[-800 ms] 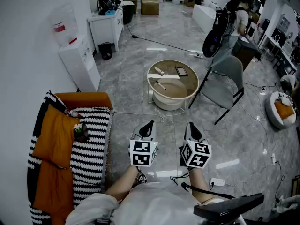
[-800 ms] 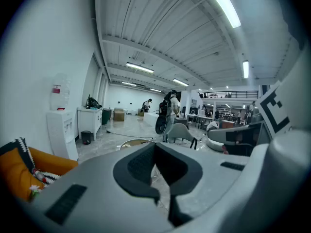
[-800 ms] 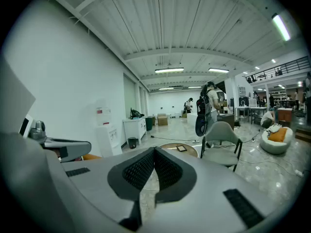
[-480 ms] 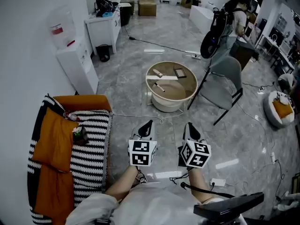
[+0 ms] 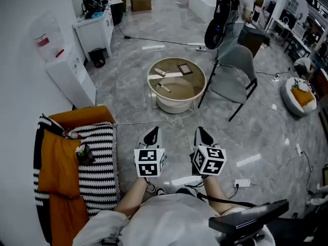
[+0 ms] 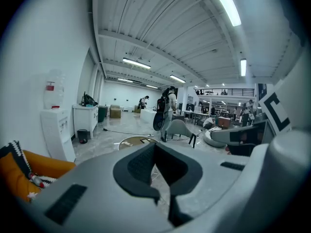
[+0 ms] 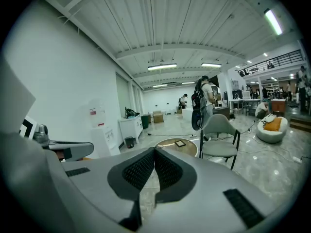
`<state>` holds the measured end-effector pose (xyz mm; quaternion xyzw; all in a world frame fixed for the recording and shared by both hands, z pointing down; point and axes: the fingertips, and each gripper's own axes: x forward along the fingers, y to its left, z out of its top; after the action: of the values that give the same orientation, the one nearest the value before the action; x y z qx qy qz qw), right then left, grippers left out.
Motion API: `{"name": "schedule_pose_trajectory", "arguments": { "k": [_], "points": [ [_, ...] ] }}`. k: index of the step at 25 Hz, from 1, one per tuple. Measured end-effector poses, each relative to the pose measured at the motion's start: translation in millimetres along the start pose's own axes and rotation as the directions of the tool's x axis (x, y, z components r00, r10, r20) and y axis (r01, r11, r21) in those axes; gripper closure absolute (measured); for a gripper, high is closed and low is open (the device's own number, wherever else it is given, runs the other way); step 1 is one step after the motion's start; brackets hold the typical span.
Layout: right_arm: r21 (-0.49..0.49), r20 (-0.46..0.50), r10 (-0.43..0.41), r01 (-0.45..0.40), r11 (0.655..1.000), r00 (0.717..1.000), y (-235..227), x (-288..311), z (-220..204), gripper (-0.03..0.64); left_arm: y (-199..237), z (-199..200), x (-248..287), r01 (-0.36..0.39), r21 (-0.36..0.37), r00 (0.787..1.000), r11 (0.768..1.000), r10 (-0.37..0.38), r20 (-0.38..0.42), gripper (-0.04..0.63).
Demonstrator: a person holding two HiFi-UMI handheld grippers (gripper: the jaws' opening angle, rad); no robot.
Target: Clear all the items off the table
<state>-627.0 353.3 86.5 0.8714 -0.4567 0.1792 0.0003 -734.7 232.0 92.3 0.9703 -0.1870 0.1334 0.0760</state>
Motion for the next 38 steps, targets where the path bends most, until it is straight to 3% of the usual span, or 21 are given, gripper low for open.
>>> {"name": "schedule_pose_trajectory", "arguments": {
  "k": [11,28,38],
  "points": [
    [0.017,-0.041,-0.012,0.013,1.000,0.999,-46,44,2,0.592,-15,-1,64,0.030,0.002,0.999,1.000,-0.029,-0.041,0.588],
    [0.028,-0.024,0.078,-0.078,0.997,0.997,-182,168,90,0.594,-57,66,226,-0.064,0.021,0.998,0.998,0.065,-0.026,0.588],
    [0.042,-0.057,0.101,-0.098,0.994,0.993,-239,221,97,0.592,-59,73,292,-0.125,-0.001,0.991,0.992,0.124,-0.040,0.588]
  ]
}}
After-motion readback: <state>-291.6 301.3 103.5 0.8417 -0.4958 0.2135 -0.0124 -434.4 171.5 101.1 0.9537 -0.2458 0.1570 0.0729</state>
